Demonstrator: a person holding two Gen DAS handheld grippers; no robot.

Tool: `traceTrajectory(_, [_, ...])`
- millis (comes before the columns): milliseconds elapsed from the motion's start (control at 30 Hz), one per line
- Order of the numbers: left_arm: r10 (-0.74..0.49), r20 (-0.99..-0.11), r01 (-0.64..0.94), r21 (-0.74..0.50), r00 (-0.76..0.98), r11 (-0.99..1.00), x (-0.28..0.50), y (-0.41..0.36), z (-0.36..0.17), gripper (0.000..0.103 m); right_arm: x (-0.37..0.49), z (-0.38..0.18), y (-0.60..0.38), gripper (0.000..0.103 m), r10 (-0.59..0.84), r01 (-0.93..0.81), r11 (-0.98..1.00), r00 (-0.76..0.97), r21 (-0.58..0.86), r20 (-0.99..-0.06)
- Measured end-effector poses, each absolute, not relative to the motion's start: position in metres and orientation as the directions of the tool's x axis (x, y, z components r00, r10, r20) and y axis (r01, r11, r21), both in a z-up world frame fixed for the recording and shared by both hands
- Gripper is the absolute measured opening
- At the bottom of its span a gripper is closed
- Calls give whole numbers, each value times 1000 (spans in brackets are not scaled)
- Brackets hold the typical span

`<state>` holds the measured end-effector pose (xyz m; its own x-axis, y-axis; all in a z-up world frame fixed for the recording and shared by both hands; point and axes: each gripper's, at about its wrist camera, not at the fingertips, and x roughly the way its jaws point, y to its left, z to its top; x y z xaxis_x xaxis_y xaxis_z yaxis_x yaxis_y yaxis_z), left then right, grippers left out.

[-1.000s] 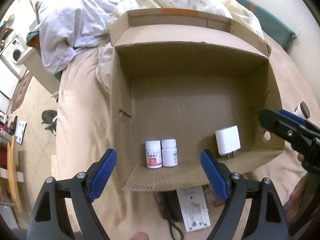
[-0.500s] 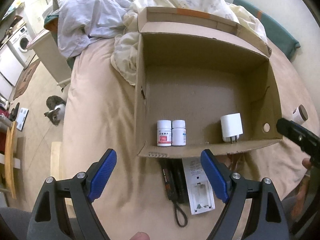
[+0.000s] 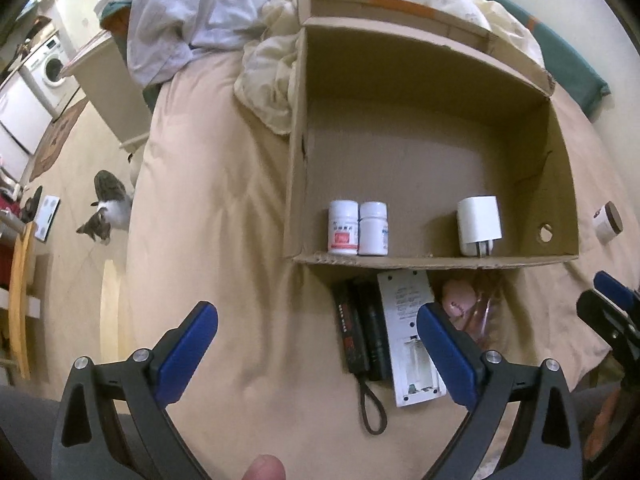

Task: Organize rigid objects
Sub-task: 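Withdraw both open grippers from the box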

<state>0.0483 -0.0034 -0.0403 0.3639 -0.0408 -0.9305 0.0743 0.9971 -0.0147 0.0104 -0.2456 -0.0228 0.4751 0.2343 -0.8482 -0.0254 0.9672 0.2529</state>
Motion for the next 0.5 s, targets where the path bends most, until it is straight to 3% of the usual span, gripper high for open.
traceTrajectory(300, [-4, -952, 33, 6, 307, 999, 55, 2, -57, 99, 11, -43, -251, 103, 236, 39, 962, 374, 270, -897])
traceTrajectory(500, [-76, -971, -4, -79, 226, 997, 63, 8, -76, 94, 18, -52, -252, 103, 286, 76, 941, 334, 328, -898])
